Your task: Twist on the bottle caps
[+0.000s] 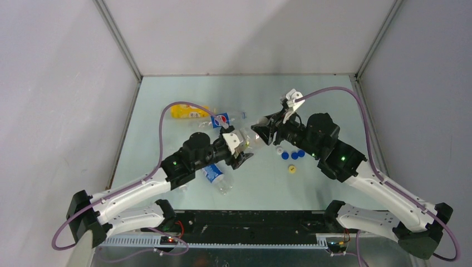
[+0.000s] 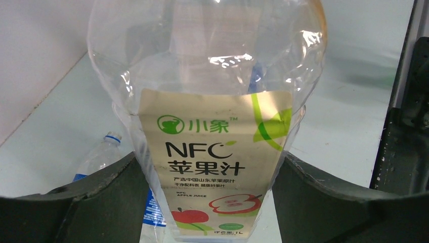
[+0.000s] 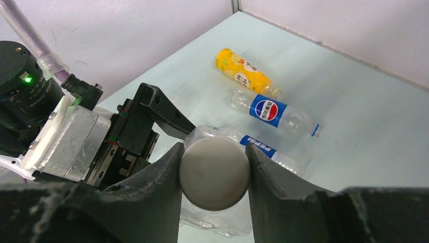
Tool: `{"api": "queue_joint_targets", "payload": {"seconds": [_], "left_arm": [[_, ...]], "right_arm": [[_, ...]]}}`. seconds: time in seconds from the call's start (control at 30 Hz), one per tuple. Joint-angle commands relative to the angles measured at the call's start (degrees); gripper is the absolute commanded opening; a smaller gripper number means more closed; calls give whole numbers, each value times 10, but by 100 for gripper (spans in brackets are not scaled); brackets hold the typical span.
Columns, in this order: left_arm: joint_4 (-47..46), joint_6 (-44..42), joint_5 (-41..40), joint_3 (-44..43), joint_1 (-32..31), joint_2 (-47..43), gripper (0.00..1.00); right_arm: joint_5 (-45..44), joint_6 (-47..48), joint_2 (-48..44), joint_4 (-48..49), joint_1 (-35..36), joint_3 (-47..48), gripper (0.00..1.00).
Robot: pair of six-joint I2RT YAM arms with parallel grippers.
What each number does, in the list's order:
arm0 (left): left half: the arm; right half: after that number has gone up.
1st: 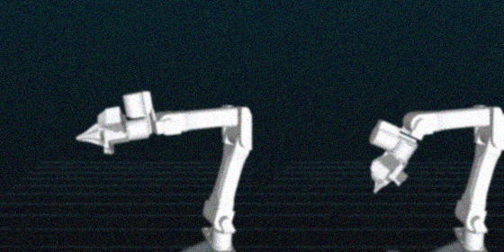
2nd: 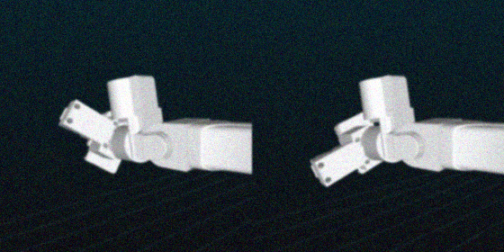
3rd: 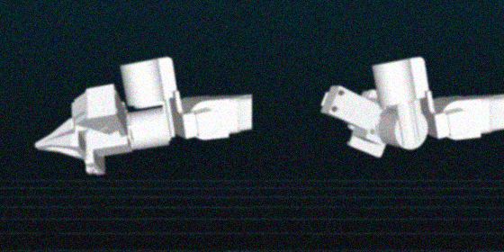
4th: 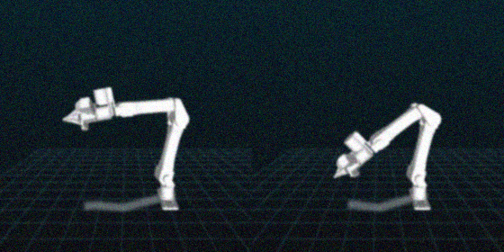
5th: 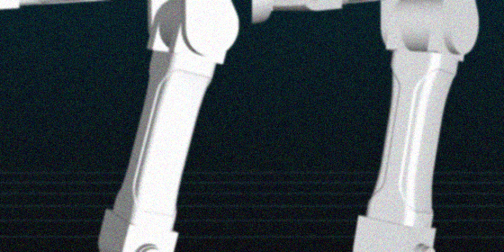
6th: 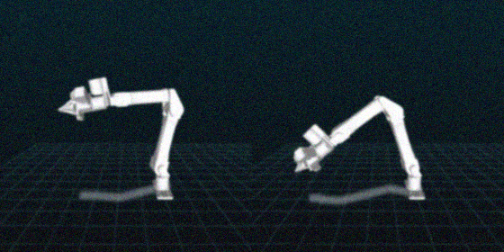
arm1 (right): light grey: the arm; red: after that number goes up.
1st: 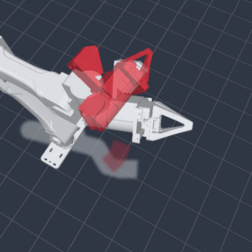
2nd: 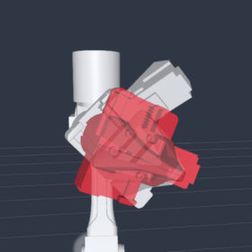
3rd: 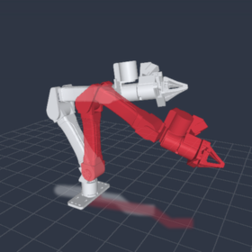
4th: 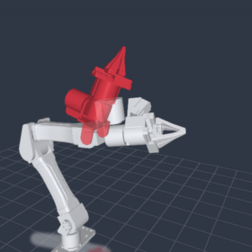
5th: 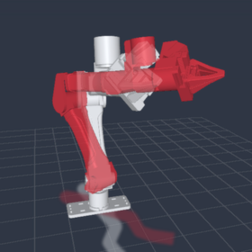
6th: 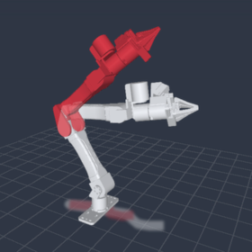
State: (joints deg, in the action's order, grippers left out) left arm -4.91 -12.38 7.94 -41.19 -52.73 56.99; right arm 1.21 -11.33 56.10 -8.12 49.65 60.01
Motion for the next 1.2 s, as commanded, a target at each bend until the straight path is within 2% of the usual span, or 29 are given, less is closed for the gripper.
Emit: {"api": "queue_joint_targets", "payload": {"seconds": [0.0,0.03,0.07,0.1,0.13,0.17,0.27,0.3,0.43,0.57,0.63,0.73,0.87,1.17], "left_arm": [[-43,24,0,-16,0,-12,47],[-43,28,-5,-16,2,-14,56],[-43,36,-8,-14,8,-16,76],[-43,40,-14,-14,11,-19,88],[-41,51,-17,-13,20,-22,97],[-37,57,-27,-13,26,-28,98],[-1,95,-68,-26,61,-37,100],[42,105,-94,-33,78,-38,100],[130,143,-140,-40,134,-63,100],[171,212,-268,-16,156,-116,100],[196,207,-316,-18,164,-135,100],[226,175,-342,-27,169,-139,100],[219,147,-350,-23,170,-139,100],[175,137,-345,12,170,-117,100]], "right_arm": [[-3,16,2,10,-11,3,0],[1,18,1,10,-15,3,0],[9,22,-3,10,-25,4,0],[12,24,-4,9,-30,4,0],[17,30,-9,9,-42,3,0],[18,33,-12,5,-50,3,0],[19,54,-17,-26,-103,19,0],[19,58,-18,-33,-117,22,0],[15,76,-24,-48,-236,27,0],[-3,93,-15,-43,-341,27,0],[-3,99,1,-32,-389,27,0],[2,96,31,-10,-460,27,0],[-8,103,78,24,-514,27,0],[14,99,178,85,-589,27,0]]}}
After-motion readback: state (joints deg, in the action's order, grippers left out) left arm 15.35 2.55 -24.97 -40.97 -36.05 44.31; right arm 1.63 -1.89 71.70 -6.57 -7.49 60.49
